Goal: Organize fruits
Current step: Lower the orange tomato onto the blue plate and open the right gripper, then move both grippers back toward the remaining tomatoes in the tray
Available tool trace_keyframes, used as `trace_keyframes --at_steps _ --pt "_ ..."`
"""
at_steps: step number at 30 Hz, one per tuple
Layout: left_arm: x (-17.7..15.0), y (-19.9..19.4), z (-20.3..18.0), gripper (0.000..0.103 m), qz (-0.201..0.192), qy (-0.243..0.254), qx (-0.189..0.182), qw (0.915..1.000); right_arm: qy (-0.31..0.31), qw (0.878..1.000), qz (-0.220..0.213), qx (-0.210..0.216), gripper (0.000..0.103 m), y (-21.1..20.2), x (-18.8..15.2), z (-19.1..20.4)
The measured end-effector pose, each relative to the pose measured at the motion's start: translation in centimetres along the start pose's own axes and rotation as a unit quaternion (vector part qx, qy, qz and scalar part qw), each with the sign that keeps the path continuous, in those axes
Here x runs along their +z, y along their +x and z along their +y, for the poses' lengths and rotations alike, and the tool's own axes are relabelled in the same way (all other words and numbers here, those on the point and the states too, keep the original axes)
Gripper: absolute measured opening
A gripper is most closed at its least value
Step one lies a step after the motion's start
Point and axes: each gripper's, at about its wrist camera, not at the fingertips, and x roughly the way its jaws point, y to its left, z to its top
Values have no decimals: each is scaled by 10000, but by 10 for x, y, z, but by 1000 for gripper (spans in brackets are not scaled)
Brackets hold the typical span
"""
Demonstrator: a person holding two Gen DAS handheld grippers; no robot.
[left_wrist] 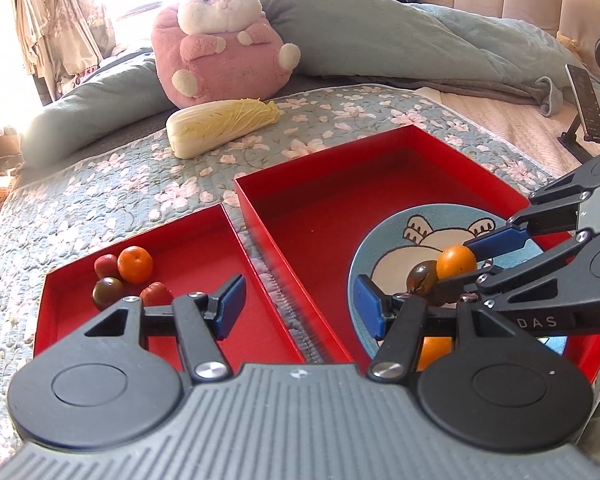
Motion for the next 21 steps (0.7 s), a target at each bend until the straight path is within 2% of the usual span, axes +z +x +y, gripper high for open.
trace_keyframes --at_steps 3,6,13,21 --pt "0 1 0 65 -4 5 -1 10000 1 10000 7 -1 39 0 0 0" --pt "0 0 0 65 -7 3 1 10000 3 10000 14 23 46 0 -1 0" --pt "0 2 2 65 11 -20 24 10000 31 10000 7 34 48 -1 -1 -1" --pt "-2 1 11 65 -5 -91 65 9999 177 9992 -366 1 48 -14 6 0"
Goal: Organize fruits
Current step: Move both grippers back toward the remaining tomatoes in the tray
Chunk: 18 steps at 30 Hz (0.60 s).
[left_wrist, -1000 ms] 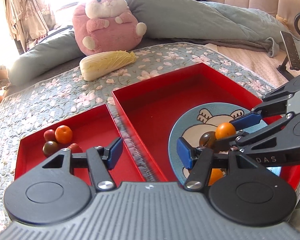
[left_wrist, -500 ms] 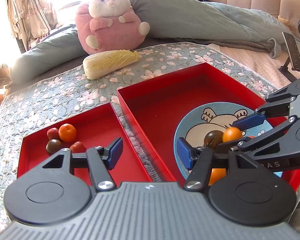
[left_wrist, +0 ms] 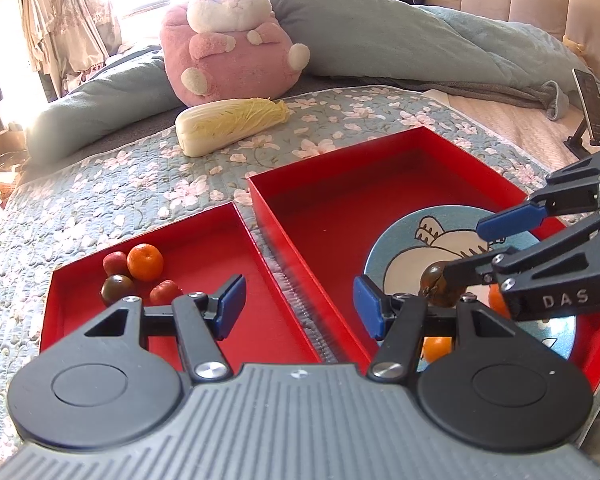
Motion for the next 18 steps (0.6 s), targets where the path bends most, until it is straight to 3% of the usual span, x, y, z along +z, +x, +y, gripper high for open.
trace_keyframes --at_steps 13,18 --pt "-12 -6 32 65 27 -220 217 9995 -105 9993 -352 8 48 -3 18 25" --pt "-18 -9 48 65 47 -333 337 9989 -188 9982 -542 199 48 -3 28 42"
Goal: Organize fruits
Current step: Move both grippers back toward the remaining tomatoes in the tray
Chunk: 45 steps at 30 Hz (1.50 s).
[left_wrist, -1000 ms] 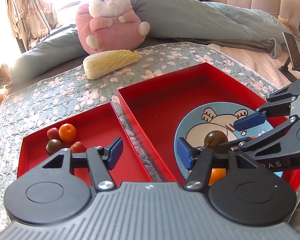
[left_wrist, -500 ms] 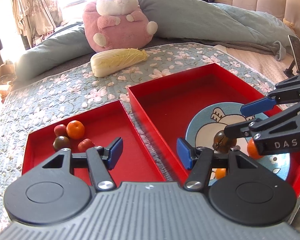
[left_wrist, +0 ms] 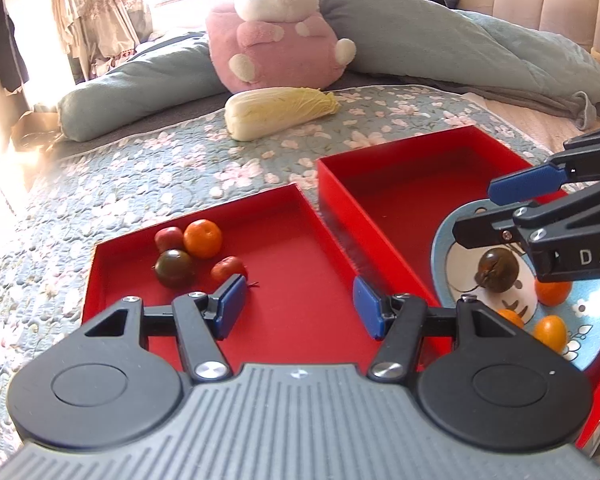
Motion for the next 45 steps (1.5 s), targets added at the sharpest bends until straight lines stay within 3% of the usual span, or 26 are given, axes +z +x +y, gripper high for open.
trace_keyframes --at_steps 10,19,30,45 --pt "-16 3 51 65 149 -425 369 9983 -157 9993 -96 323 48 20 19 33" --pt "-26 16 80 65 264 -583 524 9966 -436 9975 127 545 48 57 30 55" --pt "-27 39 116 65 244 -813 519 9950 -870 9917 289 901 48 87 35 74" --pt "-1 87 122 64 385 -778 378 9955 -1264 9849 485 1081 47 126 38 84"
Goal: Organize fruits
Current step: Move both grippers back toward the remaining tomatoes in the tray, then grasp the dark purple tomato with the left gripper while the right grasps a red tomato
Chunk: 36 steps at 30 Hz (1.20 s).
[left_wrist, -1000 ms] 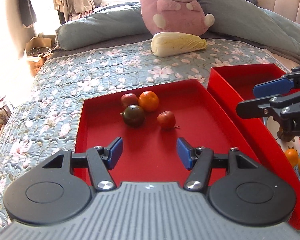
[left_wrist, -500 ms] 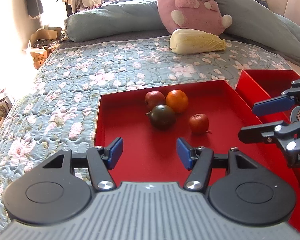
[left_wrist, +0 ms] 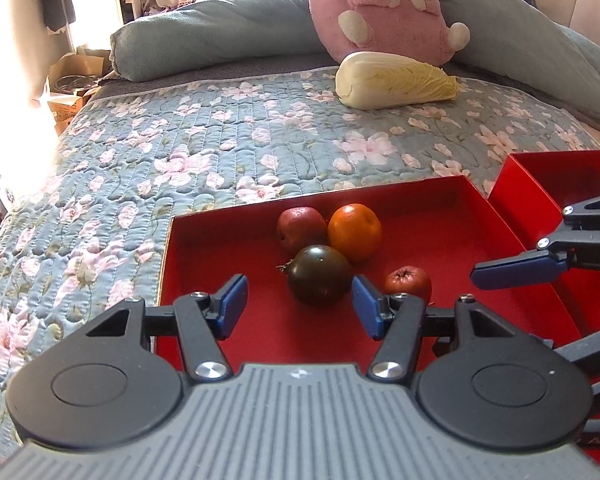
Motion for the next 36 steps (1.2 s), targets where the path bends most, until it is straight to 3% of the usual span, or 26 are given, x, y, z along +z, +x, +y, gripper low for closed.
trace_keyframes --at_steps 6,14,23,36 --pt "5 11 -1 63 89 41 -141 9999 10 9999 99 46 47 15 6 -3" --pt "9 24 -3 44 198 -118 -447 9987 -74 9996 279 47 47 35 16 1" --pt "6 24 -4 43 132 -182 -484 9986 -293 9988 379 -62 31 39 17 5" --pt "-10 -13 -1 43 199 -102 -248 9994 -205 9989 408 -67 30 4 4 8"
